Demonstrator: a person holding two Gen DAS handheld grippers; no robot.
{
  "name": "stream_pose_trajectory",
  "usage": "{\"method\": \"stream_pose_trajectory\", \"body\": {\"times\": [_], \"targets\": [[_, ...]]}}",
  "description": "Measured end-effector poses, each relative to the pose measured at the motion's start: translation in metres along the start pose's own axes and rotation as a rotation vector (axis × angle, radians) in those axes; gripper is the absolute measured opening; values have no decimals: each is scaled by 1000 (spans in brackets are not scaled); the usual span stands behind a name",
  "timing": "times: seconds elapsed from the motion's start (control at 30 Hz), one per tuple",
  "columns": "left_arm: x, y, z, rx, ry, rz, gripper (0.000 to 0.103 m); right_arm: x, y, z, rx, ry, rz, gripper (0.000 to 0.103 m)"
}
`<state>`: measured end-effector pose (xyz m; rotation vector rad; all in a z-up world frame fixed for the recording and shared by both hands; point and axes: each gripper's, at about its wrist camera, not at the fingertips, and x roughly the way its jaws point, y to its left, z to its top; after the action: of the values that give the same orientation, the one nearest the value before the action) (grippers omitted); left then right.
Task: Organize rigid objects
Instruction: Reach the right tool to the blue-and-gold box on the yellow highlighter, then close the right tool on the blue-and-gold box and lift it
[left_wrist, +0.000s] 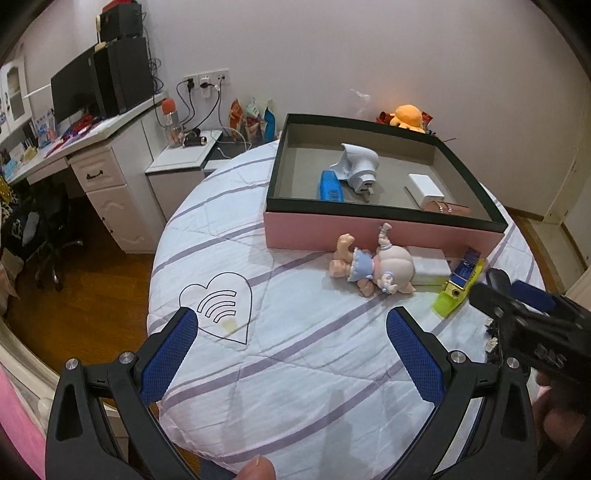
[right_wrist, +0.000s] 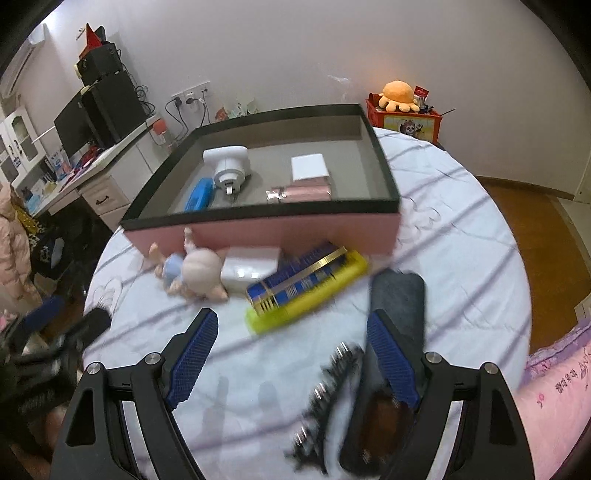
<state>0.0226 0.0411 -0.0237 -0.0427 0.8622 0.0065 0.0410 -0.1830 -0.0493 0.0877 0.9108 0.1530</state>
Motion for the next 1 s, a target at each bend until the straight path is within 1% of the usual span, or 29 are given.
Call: {"method": "stream_pose_trajectory", "body": {"times": [0.13, 0.23, 0.3, 0.33, 0.37, 0.4, 0.43, 0.5, 0.7, 0.8, 0.87, 0.93, 1.0], "targets": [[7, 4, 2, -3, 10, 3, 103, 27, 11, 8, 3, 21, -61, 84], [14, 6, 3, -8, 20, 0, 103, 39, 9, 6, 17, 33, -110, 83], [19, 8, 3, -9, 27, -4, 103, 46, 7, 4, 15, 53, -112, 75], [21, 9, 3, -10, 31, -6, 103, 49, 6, 3, 16, 60, -112, 73], [23, 9, 3, -11, 35, -8, 103, 50, 6, 3, 16, 60, -113, 68], [25, 10, 4, -12, 37, -11, 103, 50, 6, 2, 15, 56, -115, 61], [26, 11, 4, -13, 37, -12, 103, 48, 5, 2, 18, 53, -122, 59], [27, 11, 4, -14, 38, -15, 103, 43, 2, 3, 28, 45, -117, 50], [33, 11, 5, -17, 45, -22, 103, 29, -11, 3, 63, 35, -115, 49], [34, 8, 4, -12, 48, -29, 103, 31, -9, 7, 74, 25, -130, 49], [34, 6, 3, -7, 48, -31, 103, 40, -7, 12, 74, 37, -148, 53], [33, 4, 4, 1, 43, -32, 103, 49, -8, 13, 85, 57, -153, 52], [32, 3, 4, 5, 38, -31, 103, 48, -9, 11, 85, 50, -143, 50]]}}
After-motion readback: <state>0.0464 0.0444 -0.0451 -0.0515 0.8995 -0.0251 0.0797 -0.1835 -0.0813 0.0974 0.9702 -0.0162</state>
